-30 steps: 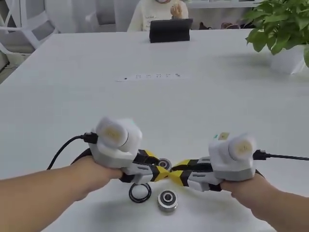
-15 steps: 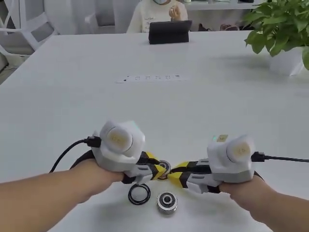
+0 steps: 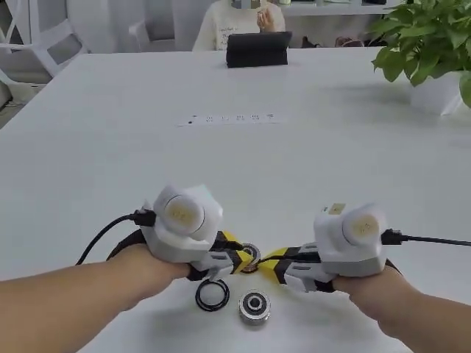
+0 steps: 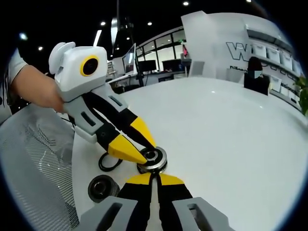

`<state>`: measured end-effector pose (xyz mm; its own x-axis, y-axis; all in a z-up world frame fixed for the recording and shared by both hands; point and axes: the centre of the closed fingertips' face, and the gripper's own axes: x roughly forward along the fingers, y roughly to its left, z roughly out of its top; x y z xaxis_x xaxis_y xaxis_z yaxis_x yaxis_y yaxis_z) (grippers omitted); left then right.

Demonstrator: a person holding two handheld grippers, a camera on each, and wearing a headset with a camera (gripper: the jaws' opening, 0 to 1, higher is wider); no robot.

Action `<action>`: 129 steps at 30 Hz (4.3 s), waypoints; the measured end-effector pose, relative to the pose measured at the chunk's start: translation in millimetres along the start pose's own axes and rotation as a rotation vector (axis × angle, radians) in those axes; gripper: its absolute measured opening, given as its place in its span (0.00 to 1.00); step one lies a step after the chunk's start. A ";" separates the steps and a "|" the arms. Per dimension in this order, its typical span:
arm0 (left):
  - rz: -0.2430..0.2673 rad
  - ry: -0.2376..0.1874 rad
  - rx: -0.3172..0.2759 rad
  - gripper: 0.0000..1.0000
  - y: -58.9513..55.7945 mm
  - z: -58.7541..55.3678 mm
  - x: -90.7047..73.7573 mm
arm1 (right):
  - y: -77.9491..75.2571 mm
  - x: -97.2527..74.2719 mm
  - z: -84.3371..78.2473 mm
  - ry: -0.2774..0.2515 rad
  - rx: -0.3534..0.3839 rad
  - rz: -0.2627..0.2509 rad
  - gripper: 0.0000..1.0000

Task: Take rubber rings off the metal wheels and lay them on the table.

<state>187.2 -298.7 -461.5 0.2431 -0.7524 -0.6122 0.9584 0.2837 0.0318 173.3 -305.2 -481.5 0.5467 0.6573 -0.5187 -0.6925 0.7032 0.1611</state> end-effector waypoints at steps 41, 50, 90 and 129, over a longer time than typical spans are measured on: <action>0.018 0.006 -0.003 0.07 0.1 -0.9 -0.1 | -6.3 -9.0 14.3 -0.180 0.471 0.022 0.00; 0.020 0.007 -0.004 0.06 0.5 -1.0 0.1 | -4.7 -9.0 16.3 -0.190 0.474 0.037 0.00; 0.017 0.010 0.005 0.06 -2.0 -1.0 0.0 | 11.1 -9.1 28.4 -0.201 0.428 0.135 0.00; 0.015 0.013 0.007 0.07 -1.9 -0.2 0.0 | 2.2 -12.6 24.1 -0.194 0.428 0.104 0.00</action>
<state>185.3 -299.1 -461.8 0.2559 -0.7404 -0.6216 0.9556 0.2908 0.0471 176.2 -305.4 -454.4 0.5906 0.7400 -0.3218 -0.5147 0.6526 0.5561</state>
